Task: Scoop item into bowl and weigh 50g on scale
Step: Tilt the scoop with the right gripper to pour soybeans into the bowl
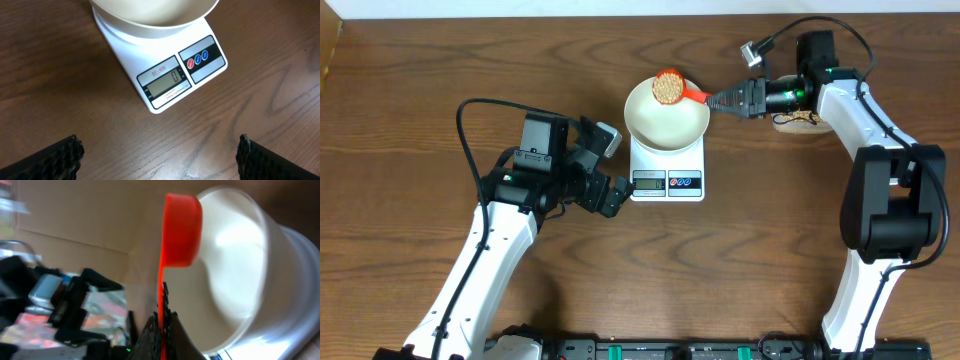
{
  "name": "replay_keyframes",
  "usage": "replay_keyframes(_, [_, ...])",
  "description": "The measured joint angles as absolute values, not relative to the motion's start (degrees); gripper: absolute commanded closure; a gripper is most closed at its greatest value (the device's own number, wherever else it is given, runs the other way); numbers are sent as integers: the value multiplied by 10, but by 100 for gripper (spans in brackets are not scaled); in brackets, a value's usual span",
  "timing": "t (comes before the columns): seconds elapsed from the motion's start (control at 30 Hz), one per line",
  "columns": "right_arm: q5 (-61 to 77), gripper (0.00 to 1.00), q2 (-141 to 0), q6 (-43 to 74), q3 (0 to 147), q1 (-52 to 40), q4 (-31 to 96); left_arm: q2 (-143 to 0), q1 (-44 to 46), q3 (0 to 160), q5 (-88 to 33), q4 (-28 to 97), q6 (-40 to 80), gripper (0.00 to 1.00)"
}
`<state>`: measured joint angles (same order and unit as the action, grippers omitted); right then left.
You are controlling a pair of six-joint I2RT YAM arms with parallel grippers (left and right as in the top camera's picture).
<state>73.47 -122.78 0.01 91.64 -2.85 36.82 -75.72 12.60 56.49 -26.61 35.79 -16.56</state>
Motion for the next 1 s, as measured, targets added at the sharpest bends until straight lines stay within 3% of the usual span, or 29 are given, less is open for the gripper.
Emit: replay_keyframes(1.0, [510, 99, -1145, -112, 915, -75, 436, -757, 126, 565, -266, 358, -166, 0])
